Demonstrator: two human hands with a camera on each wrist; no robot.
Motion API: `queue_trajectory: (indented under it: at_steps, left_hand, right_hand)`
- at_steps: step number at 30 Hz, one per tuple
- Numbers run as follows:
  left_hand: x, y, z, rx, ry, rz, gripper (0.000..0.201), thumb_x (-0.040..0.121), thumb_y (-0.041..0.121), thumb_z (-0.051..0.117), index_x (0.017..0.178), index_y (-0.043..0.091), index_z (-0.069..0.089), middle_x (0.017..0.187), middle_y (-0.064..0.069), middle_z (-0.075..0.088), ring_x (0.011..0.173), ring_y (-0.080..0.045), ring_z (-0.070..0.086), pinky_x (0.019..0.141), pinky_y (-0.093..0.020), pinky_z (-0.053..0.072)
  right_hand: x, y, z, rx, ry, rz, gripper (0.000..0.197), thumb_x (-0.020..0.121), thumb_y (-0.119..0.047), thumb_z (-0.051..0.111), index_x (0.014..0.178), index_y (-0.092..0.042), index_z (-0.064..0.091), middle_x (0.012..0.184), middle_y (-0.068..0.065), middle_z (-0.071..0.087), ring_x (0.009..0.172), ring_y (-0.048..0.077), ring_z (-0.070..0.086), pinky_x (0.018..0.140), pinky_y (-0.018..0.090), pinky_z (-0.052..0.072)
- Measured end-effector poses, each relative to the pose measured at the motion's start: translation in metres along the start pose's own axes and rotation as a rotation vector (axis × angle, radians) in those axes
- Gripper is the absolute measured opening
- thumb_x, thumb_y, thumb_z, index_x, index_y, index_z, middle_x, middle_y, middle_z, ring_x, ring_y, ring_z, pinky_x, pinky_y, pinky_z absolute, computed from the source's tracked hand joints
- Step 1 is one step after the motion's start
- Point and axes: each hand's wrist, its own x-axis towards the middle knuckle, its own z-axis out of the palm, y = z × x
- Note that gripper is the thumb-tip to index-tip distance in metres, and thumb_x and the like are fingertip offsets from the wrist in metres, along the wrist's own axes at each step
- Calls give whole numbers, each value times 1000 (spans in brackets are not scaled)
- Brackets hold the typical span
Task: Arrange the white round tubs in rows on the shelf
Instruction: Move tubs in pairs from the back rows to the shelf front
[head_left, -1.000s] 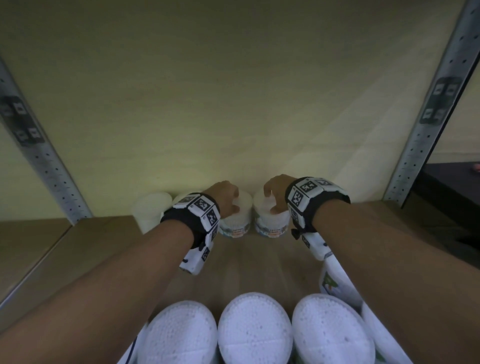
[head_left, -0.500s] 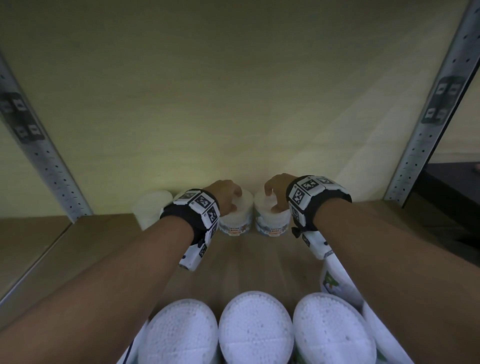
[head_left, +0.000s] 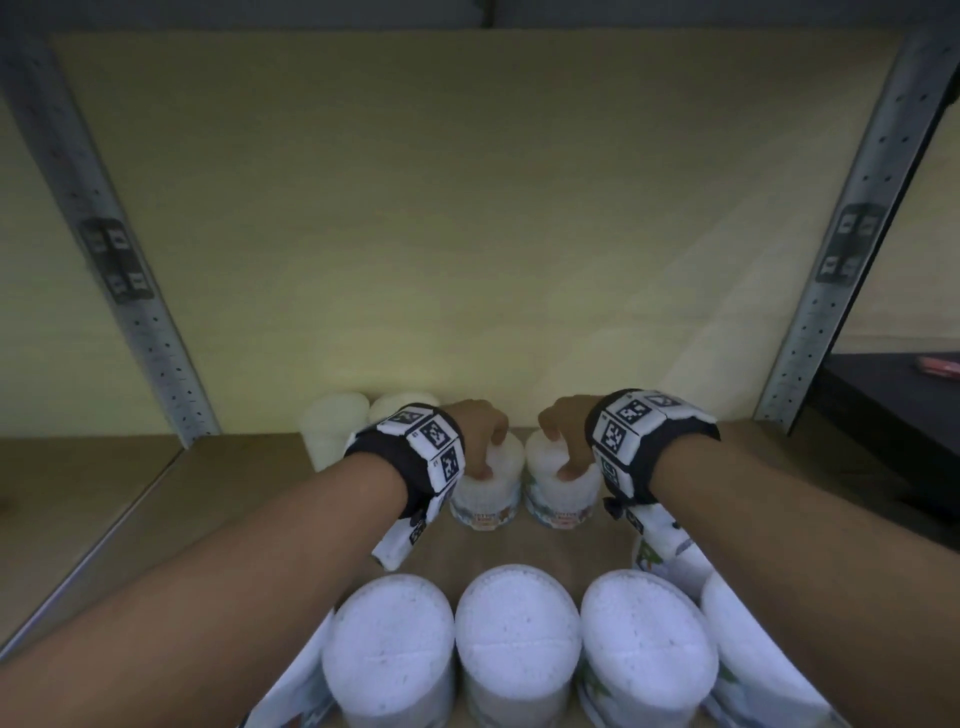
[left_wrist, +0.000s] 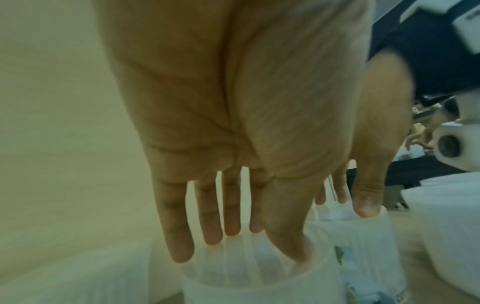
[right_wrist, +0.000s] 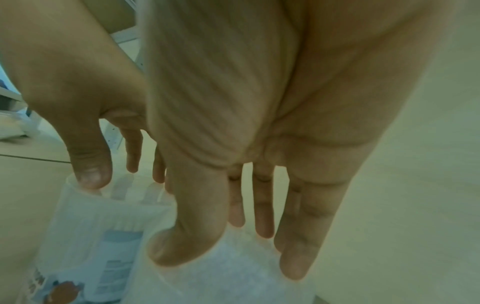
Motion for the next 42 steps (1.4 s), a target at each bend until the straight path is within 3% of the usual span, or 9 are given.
queue_trajectory:
  at_steps: [4,6,8,11,14,19,25,34,42]
  left_hand:
    - [-18,12,9,13,18,5,49,86,18,68,128,1,48,133,-18,47,107,-24,51,84,-33,40]
    - [-27,16,13,-3,32,10,49,85,18,69,127,1,48,132,-18,48,116,-30,51,91,-34,43]
    - [-33,20,17,-23,45,17,49,84,17,69,126,2,48,131,-18,48,108,-25,51,85,-32,41]
    - [-42,26,20,-44,37,23,49,83,18,70,125,2,49,130,-17,51,99,-20,49,79,-27,36]
    - [-50,31,23,-24,39,14,49,83,20,70,125,4,50,129,-15,53,106,-24,54,85,-31,45]
    - [-59,38,27,-3,30,-9,49,84,23,69,126,7,50,130,-12,52,116,-28,53,92,-32,45]
    - [-64,42,31,-19,22,-30,48,85,23,67,127,7,48,131,-12,51,116,-28,52,91,-33,45]
    - [-70,41,34,-84,4,-65,49,87,24,64,129,10,45,134,-9,48,116,-27,52,97,-37,47]
    - [-73,40,35,-136,18,-84,59,89,26,62,141,13,38,143,-8,44,125,-25,49,101,-33,43]
  right_hand:
    - [-4,0,16,11,-50,42,62,78,-34,75,133,-16,51,135,7,54,123,27,54,101,36,46]
    - [43,25,51,26,-71,13,87,61,-52,82,134,-33,40,136,1,51,112,31,57,91,46,52]
    - [71,40,73,-15,-81,-25,101,40,-68,81,124,-45,29,134,-2,52,97,30,61,76,49,55]
    - [27,27,58,-9,-122,-38,75,68,-50,77,127,-24,39,130,2,50,111,29,57,89,38,47]
    - [-33,1,36,-30,-38,-77,70,68,-49,77,123,-29,39,131,1,51,110,27,58,91,39,50]
    - [-53,-1,39,36,-78,-92,60,87,-33,66,135,-9,40,138,11,45,122,31,50,97,38,43]
    - [-64,0,43,26,-39,-108,44,89,-29,64,124,-9,46,140,13,44,114,27,51,98,34,43]
    - [-69,-5,46,28,-54,-70,56,88,-37,63,131,-4,46,135,14,50,111,27,55,97,36,45]
    - [-72,-3,49,88,-13,-71,57,90,-36,61,133,-1,47,137,15,49,123,30,52,104,36,44]
